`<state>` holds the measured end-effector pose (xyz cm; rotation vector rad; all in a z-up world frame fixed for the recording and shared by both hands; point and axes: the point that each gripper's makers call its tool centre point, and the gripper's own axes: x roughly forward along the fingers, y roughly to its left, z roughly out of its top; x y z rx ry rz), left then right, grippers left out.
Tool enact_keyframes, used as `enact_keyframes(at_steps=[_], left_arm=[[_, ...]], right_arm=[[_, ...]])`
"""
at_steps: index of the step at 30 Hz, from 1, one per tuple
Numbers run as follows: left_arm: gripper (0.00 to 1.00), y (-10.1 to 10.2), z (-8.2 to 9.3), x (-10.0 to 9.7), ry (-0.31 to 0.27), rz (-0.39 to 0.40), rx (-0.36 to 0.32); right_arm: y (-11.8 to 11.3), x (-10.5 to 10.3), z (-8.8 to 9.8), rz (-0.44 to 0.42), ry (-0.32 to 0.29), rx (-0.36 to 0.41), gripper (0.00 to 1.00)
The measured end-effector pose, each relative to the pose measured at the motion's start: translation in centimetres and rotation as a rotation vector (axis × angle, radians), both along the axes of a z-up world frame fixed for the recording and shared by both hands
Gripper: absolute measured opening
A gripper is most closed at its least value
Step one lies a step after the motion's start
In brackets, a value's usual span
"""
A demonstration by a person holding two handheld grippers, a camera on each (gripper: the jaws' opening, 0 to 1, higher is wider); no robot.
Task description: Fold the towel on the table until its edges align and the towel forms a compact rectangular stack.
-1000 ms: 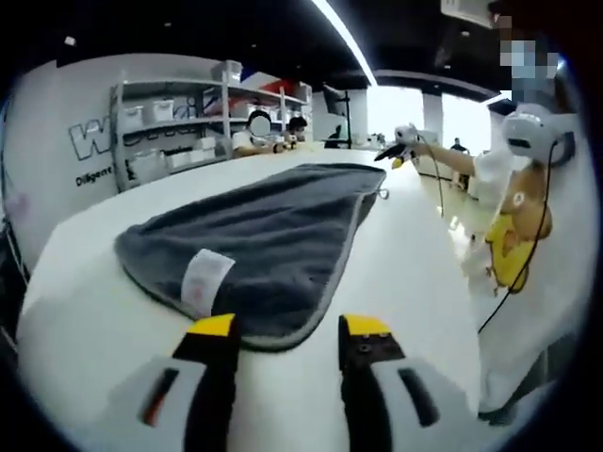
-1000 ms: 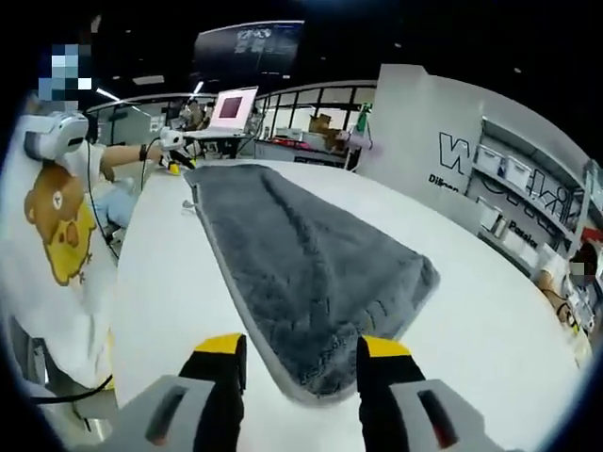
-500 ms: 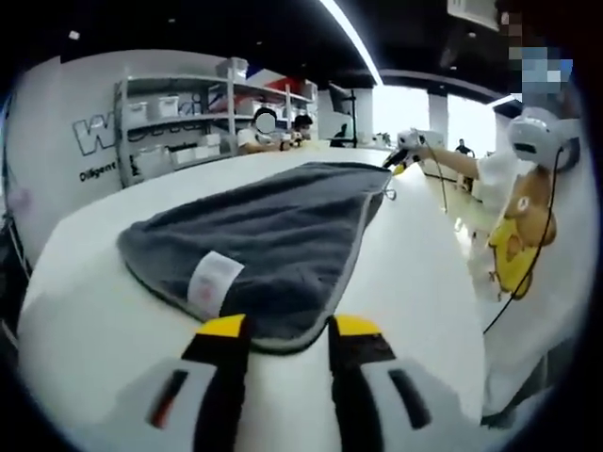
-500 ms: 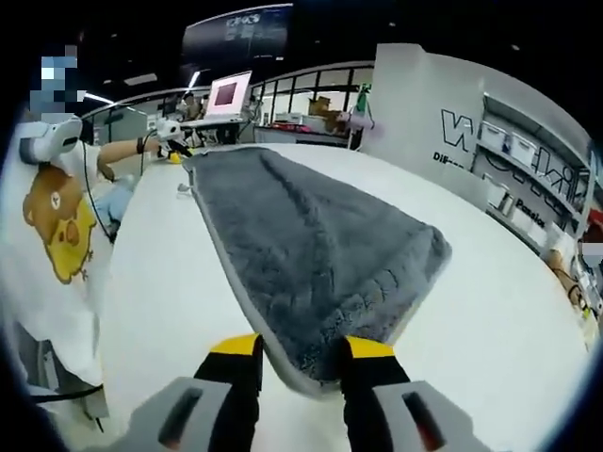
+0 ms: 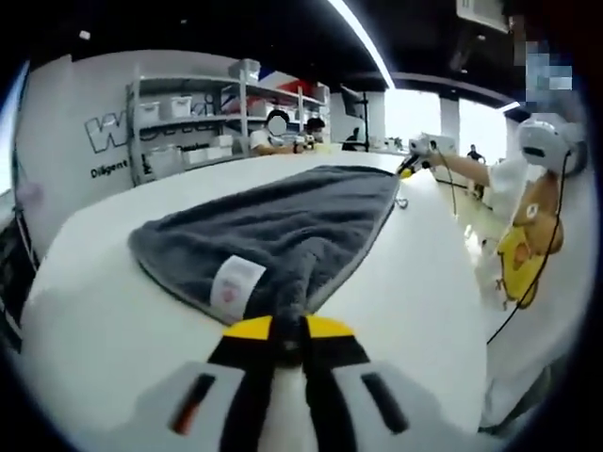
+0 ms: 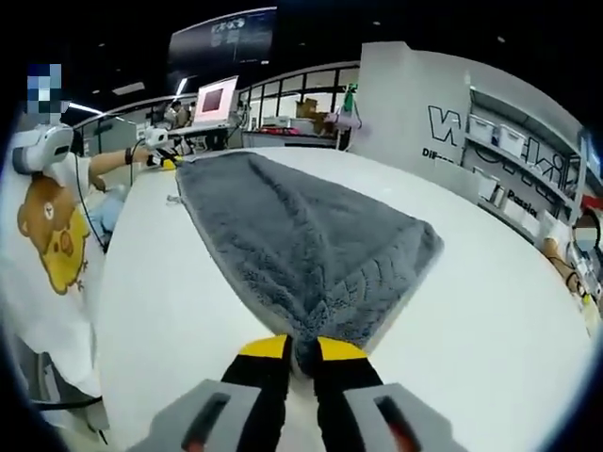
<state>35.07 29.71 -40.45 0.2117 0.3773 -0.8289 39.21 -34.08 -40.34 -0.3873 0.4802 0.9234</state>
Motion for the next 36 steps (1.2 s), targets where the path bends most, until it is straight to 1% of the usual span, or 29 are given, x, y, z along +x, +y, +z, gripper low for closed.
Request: enact_keyframes(at_steps=[4,9,13,18,24,28,29,34,36], left_arm=[[0.1,0.0,1.4,-0.8,-0.037,0.01,-0.031],[0.09,-0.1,3.3,-2.1,-0.084,0.014,-0.054],[0.09,0.2,4.3,-3.1,-0.119,0.019,-0.049],[0.09,0.9,5.4,-4.8,-0.156,0.036,-0.073],[0.09,1.2,6.7,-7.7,-0.208,0.037,-0.075],[0.09,1.3,6.9,-9.3,-0.23,0.052,-0.074],[0.09,1.4,6.9,-10.0,-0.238,0.061,-0.071],[0.09,1.3,6.4,-12.4,-0.249,0.075,-0.069],[0.09,1.5,6.1,-13.4,-0.25,0.092,-0.065]], right_arm=[[-0.1,-0.4,1.2,-0.003,-0.037,0.03,0.09],[-0.3,-1.0,2.7,-0.004,-0.08,0.053,0.09],[-0.1,-1.9,3.6,0.002,-0.106,0.061,0.09],[0.3,-3.8,4.3,0.022,-0.136,0.073,0.09],[0.7,-6.2,5.4,0.043,-0.17,0.088,0.08],[1.0,-7.8,6.0,0.055,-0.192,0.101,0.08],[1.2,-8.2,6.0,0.058,-0.195,0.099,0.08],[1.5,-10.5,5.7,0.081,-0.196,0.09,0.08],[1.7,-11.3,5.7,0.092,-0.201,0.088,0.08]])
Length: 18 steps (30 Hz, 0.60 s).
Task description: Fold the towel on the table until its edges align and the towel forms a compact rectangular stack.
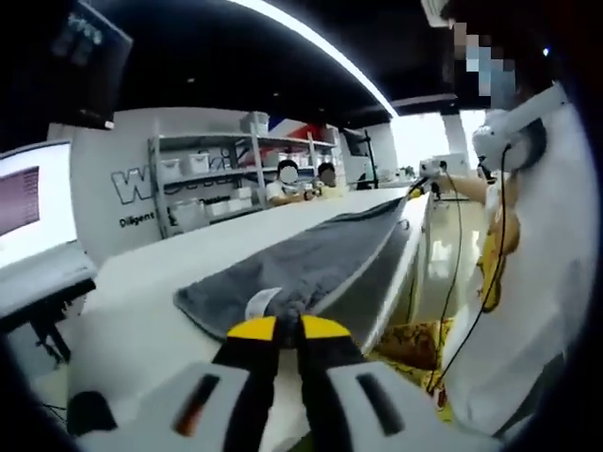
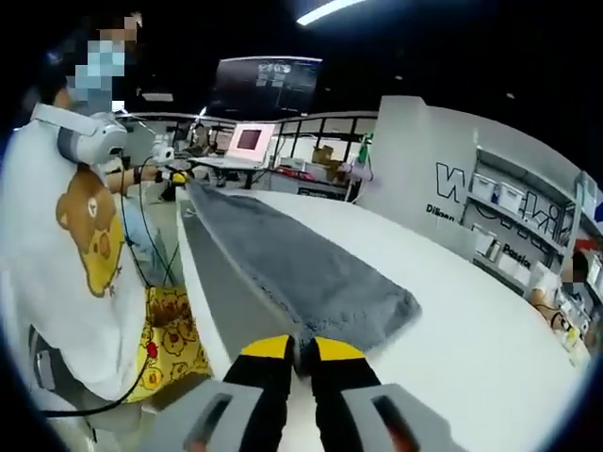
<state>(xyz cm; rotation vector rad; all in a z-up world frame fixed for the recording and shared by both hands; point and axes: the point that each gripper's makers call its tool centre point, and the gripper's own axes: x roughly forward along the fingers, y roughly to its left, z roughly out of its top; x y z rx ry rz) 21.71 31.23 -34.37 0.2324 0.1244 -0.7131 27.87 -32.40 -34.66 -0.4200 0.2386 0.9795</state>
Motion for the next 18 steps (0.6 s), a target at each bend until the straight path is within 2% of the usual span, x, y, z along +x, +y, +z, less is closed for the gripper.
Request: enact_keyframes(at_steps=[10,14,18], left_arm=[[0.08,-0.3,0.7,-1.9,-0.022,0.017,0.031],[0.08,-0.3,2.1,-1.4,-0.051,0.024,0.027],[0.08,-0.2,3.7,0.1,-0.09,0.048,0.058]], right_arm=[[0.9,-2.3,1.0,0.034,-0.038,-0.01,0.08],[0.7,-1.7,2.1,0.023,-0.069,0.002,0.08],[0.7,-0.1,3.9,0.007,-0.117,0.023,0.08]])
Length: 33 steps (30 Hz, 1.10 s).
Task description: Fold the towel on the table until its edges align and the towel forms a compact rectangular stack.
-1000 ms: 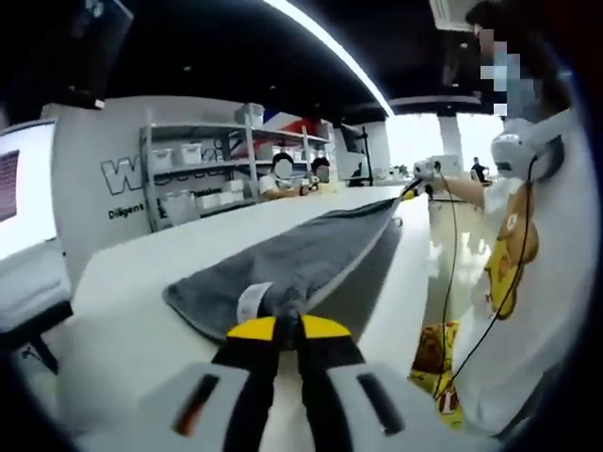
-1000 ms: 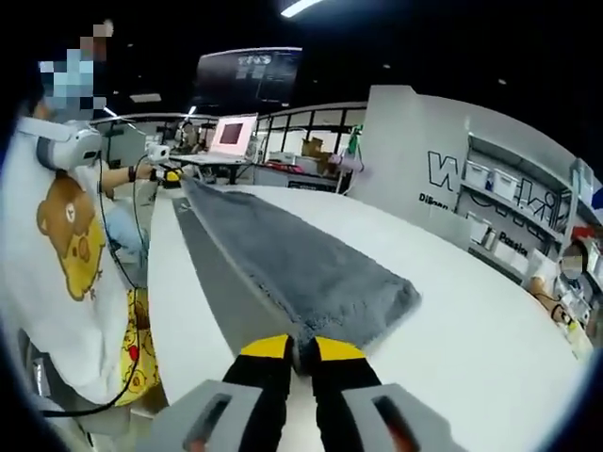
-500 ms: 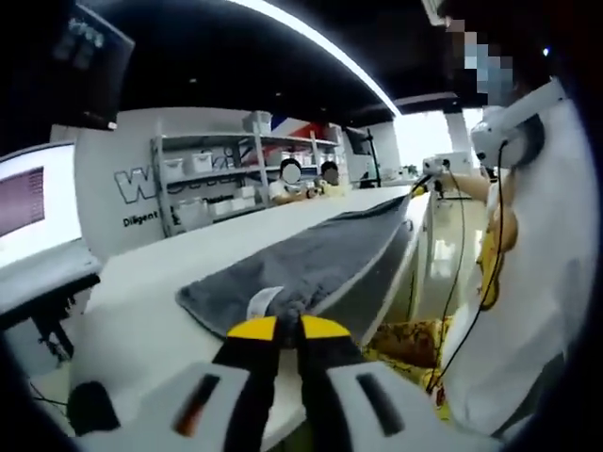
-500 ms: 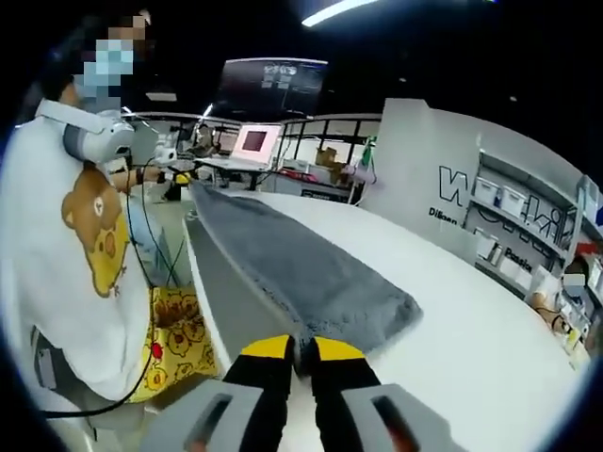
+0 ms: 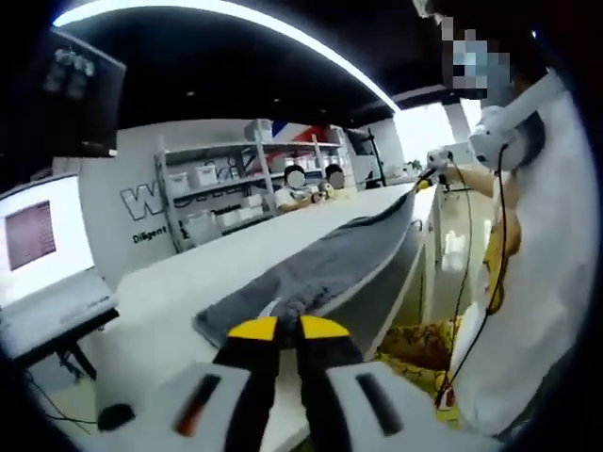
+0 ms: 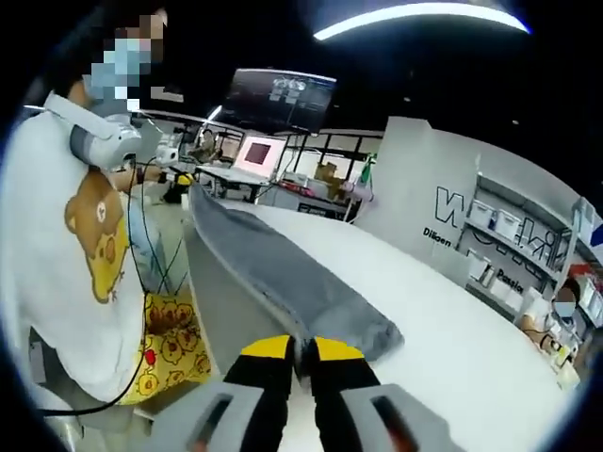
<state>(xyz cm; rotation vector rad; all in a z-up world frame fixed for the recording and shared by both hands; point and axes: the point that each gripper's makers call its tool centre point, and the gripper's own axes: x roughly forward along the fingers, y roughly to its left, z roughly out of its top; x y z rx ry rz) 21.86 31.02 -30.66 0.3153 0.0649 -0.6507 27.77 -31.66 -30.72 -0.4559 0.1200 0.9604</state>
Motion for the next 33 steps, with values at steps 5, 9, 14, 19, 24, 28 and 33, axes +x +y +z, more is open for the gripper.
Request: enact_keyframes(at_steps=[5,9,14,19,24,28,33], left_arm=[[0.08,0.1,2.2,3.0,-0.046,0.064,0.049],[0.08,0.3,3.0,5.3,-0.053,0.109,0.083],[0.08,1.2,3.5,8.8,-0.06,0.197,0.14],[0.08,1.4,3.0,11.8,-0.031,0.24,0.188],[0.08,1.6,2.1,15.2,-0.007,0.299,0.254],[0.08,1.8,1.4,17.3,0.009,0.336,0.286],[0.08,2.3,0.7,19.2,0.027,0.378,0.306]], right_arm=[[0.2,2.7,2.2,-0.024,-0.053,0.019,0.07],[-0.1,5.2,3.2,-0.054,-0.072,0.021,0.07],[-0.3,8.1,3.7,-0.092,-0.079,0.025,0.07],[-0.3,11.5,3.6,-0.128,-0.065,0.007,0.07],[0.1,14.2,3.1,-0.146,-0.048,-0.01,0.06],[0.2,16.3,2.7,-0.165,-0.033,-0.025,0.06],[0.6,18.5,2.8,-0.183,-0.024,-0.013,0.06]])
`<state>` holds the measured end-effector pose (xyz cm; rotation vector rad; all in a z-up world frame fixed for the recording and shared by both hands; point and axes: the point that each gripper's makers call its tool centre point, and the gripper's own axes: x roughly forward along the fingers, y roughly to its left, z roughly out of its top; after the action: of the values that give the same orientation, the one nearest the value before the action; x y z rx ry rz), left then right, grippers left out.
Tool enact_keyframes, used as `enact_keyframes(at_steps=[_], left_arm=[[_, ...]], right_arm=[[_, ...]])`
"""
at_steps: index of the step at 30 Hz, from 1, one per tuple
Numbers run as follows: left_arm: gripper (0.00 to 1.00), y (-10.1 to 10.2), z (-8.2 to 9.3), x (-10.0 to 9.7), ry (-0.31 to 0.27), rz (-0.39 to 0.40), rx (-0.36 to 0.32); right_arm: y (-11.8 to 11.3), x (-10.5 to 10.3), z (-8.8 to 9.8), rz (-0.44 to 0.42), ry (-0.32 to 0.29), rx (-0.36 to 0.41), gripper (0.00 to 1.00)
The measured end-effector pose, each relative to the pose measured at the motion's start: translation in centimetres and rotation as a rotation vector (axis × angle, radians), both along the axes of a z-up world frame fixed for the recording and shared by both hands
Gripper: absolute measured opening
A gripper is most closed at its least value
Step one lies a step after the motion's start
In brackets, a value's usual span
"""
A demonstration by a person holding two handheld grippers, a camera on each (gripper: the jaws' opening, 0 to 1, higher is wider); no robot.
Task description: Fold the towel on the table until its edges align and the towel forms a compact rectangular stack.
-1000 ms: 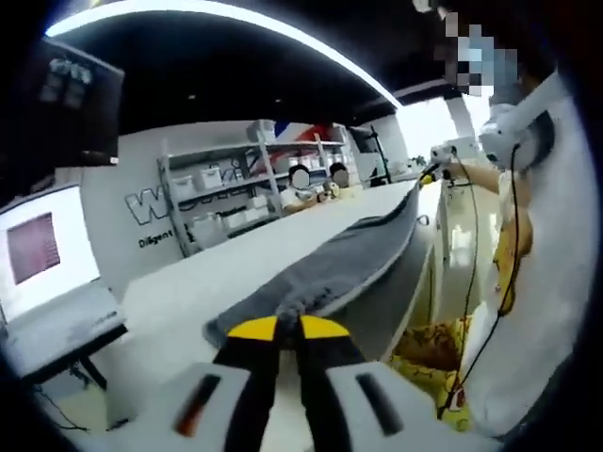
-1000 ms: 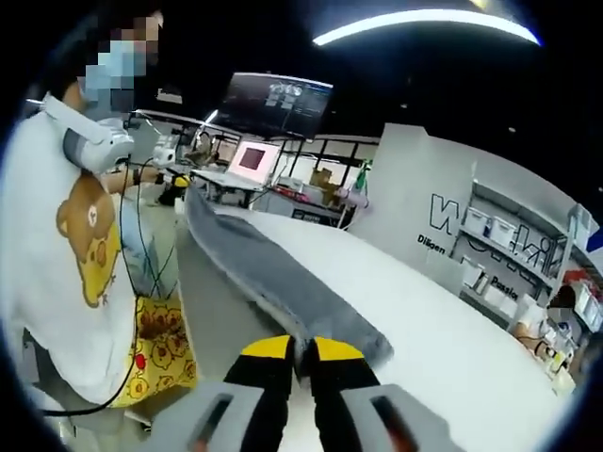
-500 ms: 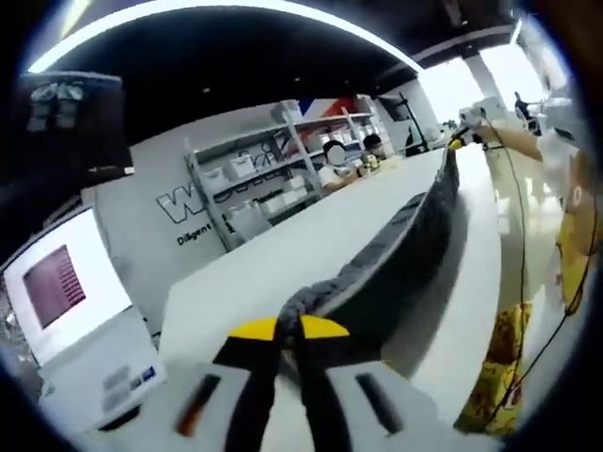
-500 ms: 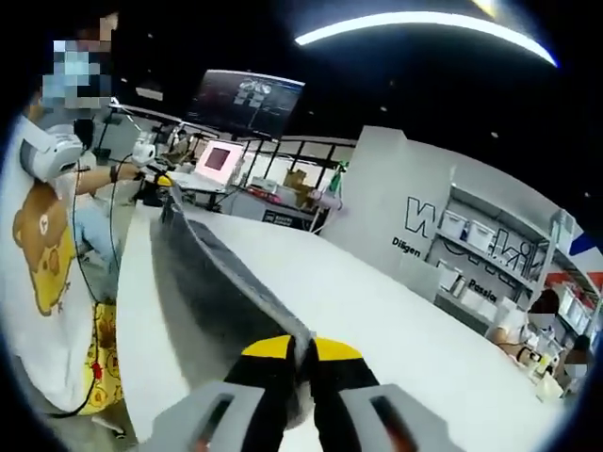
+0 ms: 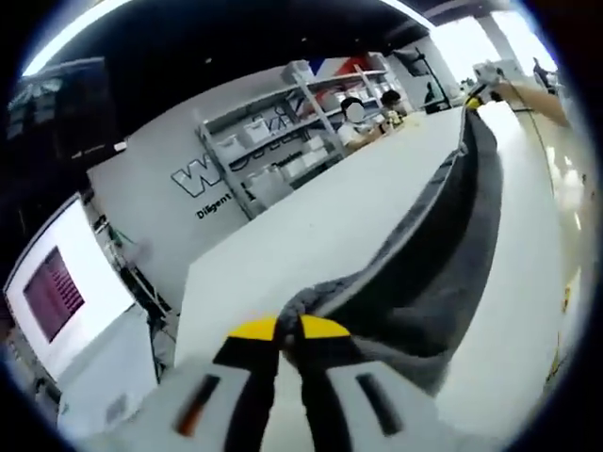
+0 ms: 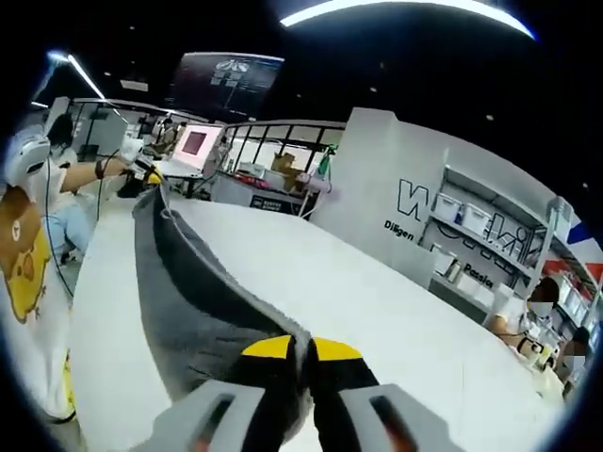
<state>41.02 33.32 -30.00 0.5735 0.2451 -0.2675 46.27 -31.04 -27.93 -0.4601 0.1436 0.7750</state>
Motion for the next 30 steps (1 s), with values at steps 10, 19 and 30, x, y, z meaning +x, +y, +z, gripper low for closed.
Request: enact_keyframes(at_steps=[10,19,30], left_arm=[[0.09,0.8,-1.2,2.4,0.02,0.049,0.016],[0.09,0.1,-4.5,4.3,0.09,0.067,0.099],[0.1,0.5,-5.6,5.2,0.112,0.098,0.089]], right_arm=[[0.1,3.9,-1.0,-0.043,0.04,-0.011,0.04],[-0.1,6.2,-7.2,-0.088,0.156,-0.1,0.04],[0.4,7.2,-8.1,-0.102,0.159,-0.085,0.05]])
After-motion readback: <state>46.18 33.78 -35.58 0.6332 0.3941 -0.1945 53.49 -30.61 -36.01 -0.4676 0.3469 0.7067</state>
